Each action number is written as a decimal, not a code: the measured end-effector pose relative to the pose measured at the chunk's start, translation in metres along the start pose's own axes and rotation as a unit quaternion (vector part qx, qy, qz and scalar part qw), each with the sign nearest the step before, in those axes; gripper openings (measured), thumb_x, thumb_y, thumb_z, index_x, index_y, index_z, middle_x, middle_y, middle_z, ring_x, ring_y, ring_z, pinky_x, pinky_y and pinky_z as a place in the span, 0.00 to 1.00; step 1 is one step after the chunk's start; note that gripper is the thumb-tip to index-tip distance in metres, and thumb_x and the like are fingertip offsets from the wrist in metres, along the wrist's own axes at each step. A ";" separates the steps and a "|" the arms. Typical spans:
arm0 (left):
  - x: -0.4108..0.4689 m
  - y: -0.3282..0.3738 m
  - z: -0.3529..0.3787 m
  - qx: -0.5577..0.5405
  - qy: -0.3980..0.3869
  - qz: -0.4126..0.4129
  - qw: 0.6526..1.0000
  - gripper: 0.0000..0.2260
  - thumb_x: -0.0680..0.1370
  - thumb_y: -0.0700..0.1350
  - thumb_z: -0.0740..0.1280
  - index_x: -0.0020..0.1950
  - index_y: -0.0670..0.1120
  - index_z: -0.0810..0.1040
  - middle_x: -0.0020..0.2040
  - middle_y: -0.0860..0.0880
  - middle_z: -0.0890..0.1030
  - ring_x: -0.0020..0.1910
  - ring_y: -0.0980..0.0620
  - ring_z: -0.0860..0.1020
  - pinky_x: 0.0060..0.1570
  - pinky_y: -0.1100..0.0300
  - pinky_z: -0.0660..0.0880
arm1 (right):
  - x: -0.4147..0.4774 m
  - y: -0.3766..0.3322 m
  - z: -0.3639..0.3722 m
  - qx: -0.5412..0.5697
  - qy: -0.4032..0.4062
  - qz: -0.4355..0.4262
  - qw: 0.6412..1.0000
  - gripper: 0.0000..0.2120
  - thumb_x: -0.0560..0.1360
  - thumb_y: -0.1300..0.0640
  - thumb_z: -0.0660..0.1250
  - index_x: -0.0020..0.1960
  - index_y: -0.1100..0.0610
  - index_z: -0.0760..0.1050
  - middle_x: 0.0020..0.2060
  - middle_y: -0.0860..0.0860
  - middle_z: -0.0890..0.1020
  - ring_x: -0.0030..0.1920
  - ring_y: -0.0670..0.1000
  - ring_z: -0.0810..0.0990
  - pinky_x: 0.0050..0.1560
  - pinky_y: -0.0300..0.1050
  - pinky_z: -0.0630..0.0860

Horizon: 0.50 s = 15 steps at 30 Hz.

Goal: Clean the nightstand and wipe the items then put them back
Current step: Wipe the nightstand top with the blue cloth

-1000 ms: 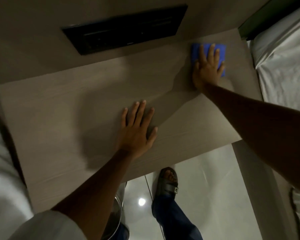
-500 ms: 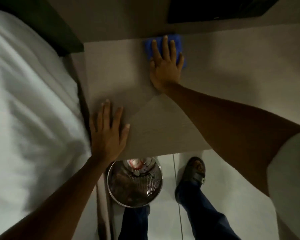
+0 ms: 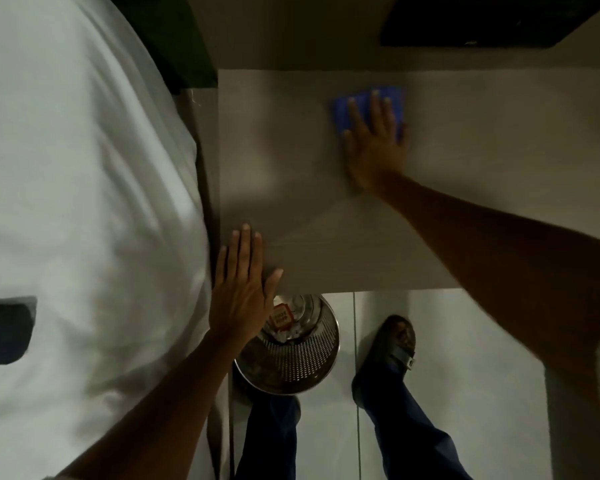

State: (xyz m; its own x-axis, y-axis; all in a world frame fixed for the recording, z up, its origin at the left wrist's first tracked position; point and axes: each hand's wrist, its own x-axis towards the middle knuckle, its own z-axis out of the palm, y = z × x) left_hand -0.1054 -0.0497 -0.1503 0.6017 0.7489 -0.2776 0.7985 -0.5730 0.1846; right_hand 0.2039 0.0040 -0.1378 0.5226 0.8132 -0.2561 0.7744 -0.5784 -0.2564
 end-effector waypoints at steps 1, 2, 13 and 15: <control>-0.001 0.002 0.001 0.000 0.002 0.001 1.000 0.31 0.82 0.60 0.44 0.78 0.42 0.48 0.80 0.41 0.52 0.79 0.44 0.49 0.77 0.46 0.50 | -0.004 0.032 -0.011 -0.003 0.010 0.045 0.999 0.25 0.81 0.47 0.50 0.77 0.46 0.49 0.78 0.53 0.47 0.77 0.55 0.44 0.73 0.63 0.45; 0.000 0.003 0.001 0.000 0.001 0.003 1.000 0.31 0.82 0.60 0.45 0.79 0.42 0.49 0.80 0.40 0.53 0.79 0.44 0.49 0.77 0.46 0.50 | -0.011 0.066 -0.022 -0.010 0.019 0.087 0.996 0.25 0.81 0.47 0.50 0.77 0.46 0.49 0.78 0.54 0.47 0.77 0.56 0.45 0.73 0.64 0.46; 0.001 0.005 -0.003 -0.004 0.007 0.012 1.000 0.31 0.82 0.59 0.46 0.78 0.40 0.52 0.79 0.39 0.56 0.79 0.43 0.52 0.77 0.45 0.52 | -0.062 0.020 0.007 -0.002 -0.008 0.062 0.998 0.26 0.81 0.46 0.49 0.77 0.45 0.45 0.78 0.52 0.44 0.77 0.56 0.41 0.71 0.68 0.43; 0.001 0.006 -0.004 -0.004 0.011 0.009 1.000 0.31 0.81 0.58 0.49 0.78 0.39 0.55 0.79 0.38 0.57 0.79 0.42 0.54 0.77 0.45 0.54 | -0.072 -0.035 0.027 -0.024 -0.039 -0.044 0.998 0.26 0.81 0.46 0.49 0.77 0.45 0.45 0.78 0.52 0.43 0.77 0.56 0.40 0.71 0.68 0.43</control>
State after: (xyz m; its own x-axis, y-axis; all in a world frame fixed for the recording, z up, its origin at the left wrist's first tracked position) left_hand -0.0998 -0.0508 -0.1453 0.6159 0.7462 -0.2527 0.7878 -0.5834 0.1974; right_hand 0.1293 -0.0358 -0.1359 0.4248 0.8520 -0.3061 0.8327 -0.5004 -0.2370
